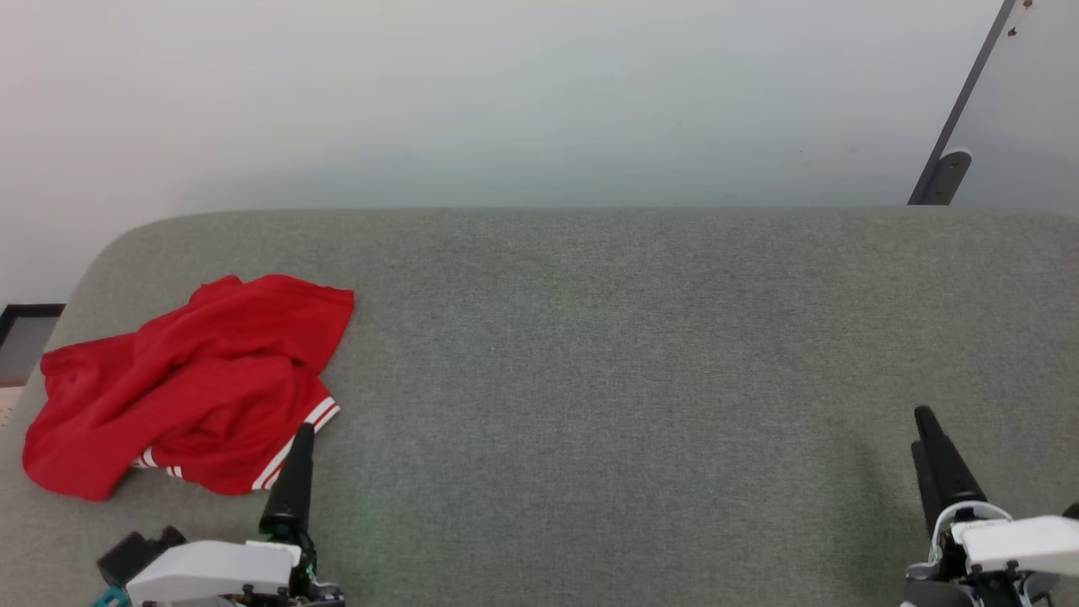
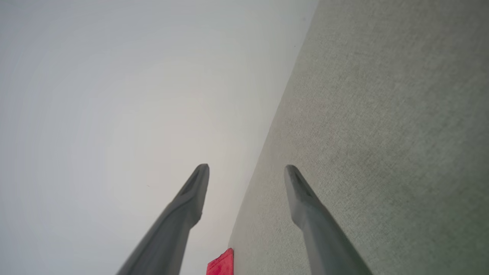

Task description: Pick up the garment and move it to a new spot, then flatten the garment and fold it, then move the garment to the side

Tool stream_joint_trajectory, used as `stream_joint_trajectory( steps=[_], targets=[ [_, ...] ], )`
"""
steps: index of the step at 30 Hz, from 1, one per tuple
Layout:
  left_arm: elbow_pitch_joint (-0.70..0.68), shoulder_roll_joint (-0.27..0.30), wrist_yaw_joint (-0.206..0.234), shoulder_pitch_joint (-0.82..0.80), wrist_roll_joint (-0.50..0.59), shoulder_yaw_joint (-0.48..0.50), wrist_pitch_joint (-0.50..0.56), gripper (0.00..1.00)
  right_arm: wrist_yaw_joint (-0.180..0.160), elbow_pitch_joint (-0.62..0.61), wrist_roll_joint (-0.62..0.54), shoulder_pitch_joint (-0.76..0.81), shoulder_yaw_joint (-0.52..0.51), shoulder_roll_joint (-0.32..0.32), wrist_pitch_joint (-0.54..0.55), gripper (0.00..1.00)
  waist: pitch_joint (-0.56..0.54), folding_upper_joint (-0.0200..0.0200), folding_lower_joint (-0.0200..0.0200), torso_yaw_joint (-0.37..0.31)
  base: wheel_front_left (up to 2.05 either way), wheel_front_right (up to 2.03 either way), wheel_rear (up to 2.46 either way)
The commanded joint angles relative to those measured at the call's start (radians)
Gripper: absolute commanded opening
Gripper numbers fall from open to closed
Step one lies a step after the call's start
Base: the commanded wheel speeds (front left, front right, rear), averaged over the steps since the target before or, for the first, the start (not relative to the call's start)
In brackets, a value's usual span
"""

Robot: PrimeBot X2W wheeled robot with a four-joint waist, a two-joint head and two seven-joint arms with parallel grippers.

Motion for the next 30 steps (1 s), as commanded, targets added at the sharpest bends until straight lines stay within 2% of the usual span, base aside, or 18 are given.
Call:
stream_joint_trajectory(
  steps=[1,18,30],
  targets=[
    [-0.025,0.008,0.0,-0.03,0.063,0.005,-0.013,1.0,0.0,-0.012,-0.057,-0.043,0.012,-0.023,-0.015,1.0,0.0,0.0,0.0,0.001,0.0,0.0,0.0],
    [-0.075,0.009,0.025,-0.024,0.48,-0.012,-0.08,1.0,0.0,-0.058,-0.454,-0.062,0.046,-0.059,-0.082,1.0,0.006,0.0,0.0,0.005,0.0,0.0,0.0],
    [-0.086,0.036,0.06,-0.024,0.691,-0.067,-0.121,1.0,0.0,-0.021,-0.719,-0.083,0.069,-0.084,-0.124,1.0,0.007,0.0,0.0,0.01,0.0,0.0,0.0]
  ],
)
